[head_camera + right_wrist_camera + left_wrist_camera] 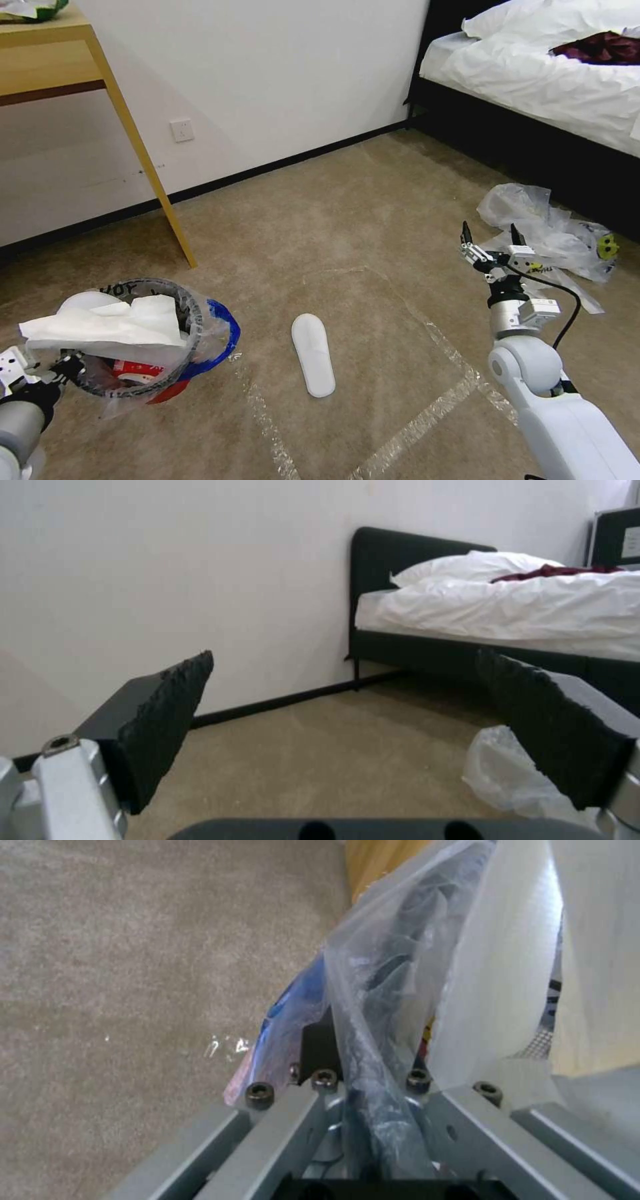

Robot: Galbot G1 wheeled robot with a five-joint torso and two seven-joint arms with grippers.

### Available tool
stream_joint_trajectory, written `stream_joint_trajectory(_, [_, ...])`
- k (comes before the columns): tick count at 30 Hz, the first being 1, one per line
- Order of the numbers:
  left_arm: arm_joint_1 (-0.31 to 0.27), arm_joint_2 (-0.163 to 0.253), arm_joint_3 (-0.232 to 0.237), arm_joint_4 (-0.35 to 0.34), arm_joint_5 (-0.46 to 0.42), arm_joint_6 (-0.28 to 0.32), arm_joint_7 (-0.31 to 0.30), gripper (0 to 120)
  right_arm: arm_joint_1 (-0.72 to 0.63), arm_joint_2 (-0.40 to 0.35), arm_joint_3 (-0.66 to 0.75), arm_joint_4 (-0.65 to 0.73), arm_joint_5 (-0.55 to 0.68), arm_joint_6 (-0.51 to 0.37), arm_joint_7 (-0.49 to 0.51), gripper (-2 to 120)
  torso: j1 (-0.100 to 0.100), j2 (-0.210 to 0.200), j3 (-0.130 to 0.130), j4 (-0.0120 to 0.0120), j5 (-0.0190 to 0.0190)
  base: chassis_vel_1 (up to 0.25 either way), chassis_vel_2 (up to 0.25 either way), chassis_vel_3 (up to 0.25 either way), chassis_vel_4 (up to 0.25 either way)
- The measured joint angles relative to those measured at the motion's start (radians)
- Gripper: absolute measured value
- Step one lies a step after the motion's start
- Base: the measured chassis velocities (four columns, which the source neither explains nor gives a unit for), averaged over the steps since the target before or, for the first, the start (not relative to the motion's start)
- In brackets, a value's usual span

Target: Pick up the trash bin and place the garbage on the floor into it.

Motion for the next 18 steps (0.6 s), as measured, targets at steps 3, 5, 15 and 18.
stream_joint_trajectory(3, [-0.001,0.000,0.000,0.000,0.000,0.000,0.000,1,0.011,-0.009,-0.019,-0.001,0.001,-0.003,0.002,100,0.000,0.000,0.000,-0.0001,0.0000,0.000,0.000,0.000,0.000])
stream_joint_trajectory(5, [-0.001,0.000,0.000,0.000,0.001,0.000,0.000,1,0.020,-0.018,-0.037,0.000,0.005,-0.014,0.009,100,0.000,0.000,0.000,-0.0001,0.0000,0.000,0.000,0.000,0.000])
stream_joint_trajectory(15, [0.011,-0.009,-0.004,-0.014,0.004,0.000,0.000,1,0.144,-0.090,-0.275,0.074,0.212,-0.338,0.188,100,0.000,0.000,0.000,0.0002,-0.0002,0.000,0.000,0.000,0.000])
stream_joint_trajectory(18, [0.015,-0.010,-0.005,-0.020,0.004,0.000,0.000,1,0.193,-0.095,-0.350,0.084,0.332,-0.462,0.245,100,0.000,0.000,0.000,0.0002,-0.0002,0.000,0.000,0.000,0.000])
